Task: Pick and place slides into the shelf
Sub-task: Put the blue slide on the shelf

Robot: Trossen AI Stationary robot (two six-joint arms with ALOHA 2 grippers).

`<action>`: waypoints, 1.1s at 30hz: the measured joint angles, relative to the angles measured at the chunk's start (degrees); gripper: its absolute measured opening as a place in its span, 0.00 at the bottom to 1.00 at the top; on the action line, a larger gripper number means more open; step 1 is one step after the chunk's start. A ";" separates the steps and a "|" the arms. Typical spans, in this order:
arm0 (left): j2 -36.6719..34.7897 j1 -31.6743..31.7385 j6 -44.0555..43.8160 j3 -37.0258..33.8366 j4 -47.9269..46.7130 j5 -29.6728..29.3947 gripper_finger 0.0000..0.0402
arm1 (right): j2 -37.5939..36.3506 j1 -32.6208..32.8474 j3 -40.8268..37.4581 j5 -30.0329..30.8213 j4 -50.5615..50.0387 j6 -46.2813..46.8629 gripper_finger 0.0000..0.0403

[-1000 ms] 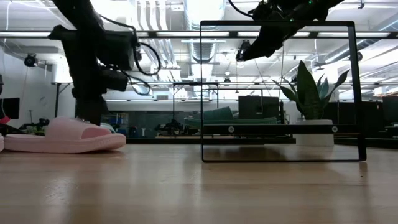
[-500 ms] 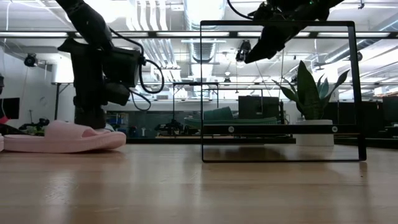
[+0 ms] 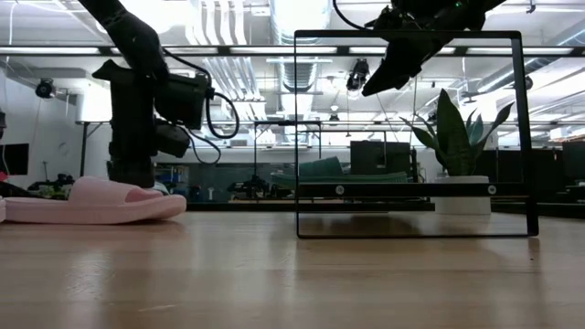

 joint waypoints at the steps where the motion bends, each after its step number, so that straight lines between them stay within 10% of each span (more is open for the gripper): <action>1: 0.00 0.02 -0.02 0.00 -0.03 -0.04 0.13 | 0.00 0.00 0.00 -0.01 -0.02 0.00 0.31; 33: -12.26 -0.14 22.78 13.44 -1.38 1.12 0.00 | -0.09 -0.01 0.00 0.00 0.25 -0.65 0.25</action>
